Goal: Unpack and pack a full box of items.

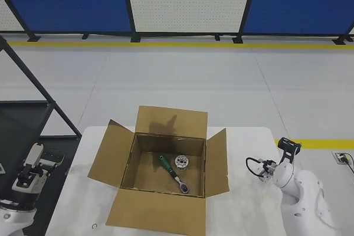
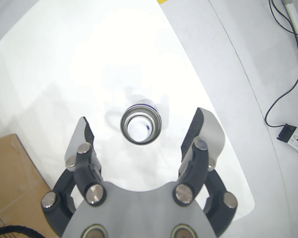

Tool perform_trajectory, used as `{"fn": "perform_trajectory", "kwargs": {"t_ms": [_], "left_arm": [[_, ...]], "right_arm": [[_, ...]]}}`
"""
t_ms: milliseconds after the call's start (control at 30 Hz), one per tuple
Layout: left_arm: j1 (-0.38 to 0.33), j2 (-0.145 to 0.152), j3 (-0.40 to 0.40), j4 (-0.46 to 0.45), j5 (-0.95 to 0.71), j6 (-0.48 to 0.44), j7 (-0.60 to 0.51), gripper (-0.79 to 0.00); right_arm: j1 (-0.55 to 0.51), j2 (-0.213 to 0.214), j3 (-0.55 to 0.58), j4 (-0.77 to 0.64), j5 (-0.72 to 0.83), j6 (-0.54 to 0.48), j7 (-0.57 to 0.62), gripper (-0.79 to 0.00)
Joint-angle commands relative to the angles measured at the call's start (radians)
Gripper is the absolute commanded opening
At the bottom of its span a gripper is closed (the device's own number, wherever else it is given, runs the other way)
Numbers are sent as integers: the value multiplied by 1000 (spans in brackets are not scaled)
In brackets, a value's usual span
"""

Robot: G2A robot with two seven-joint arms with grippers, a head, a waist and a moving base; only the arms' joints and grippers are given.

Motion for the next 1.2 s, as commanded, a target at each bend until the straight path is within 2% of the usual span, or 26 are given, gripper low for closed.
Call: {"fn": "perform_trajectory", "kwargs": {"t_ms": [0, 233, 467, 600, 833, 1167], "left_arm": [[0, 0, 0, 0, 0, 0, 0, 0], [0, 0, 0, 0, 0, 0, 0, 0], [0, 0, 0, 0, 0, 0, 0, 0], [0, 0, 0, 0, 0, 0, 0, 0], [0, 0, 0, 0, 0, 0, 0, 0], [0, 0, 0, 0, 0, 0, 0, 0]], "right_arm": [[-8, 1, 6, -61, -5, 1, 1, 0], [-34, 4, -18, -336, -62, -28, 70, 0], [-11, -2, -152, -535, -131, -97, 128, 0], [31, -10, -270, -576, -166, -140, 156, 0], [80, -33, -432, -580, -95, -165, 156, 0], [83, -36, -443, -573, -94, -163, 159, 0]]}}
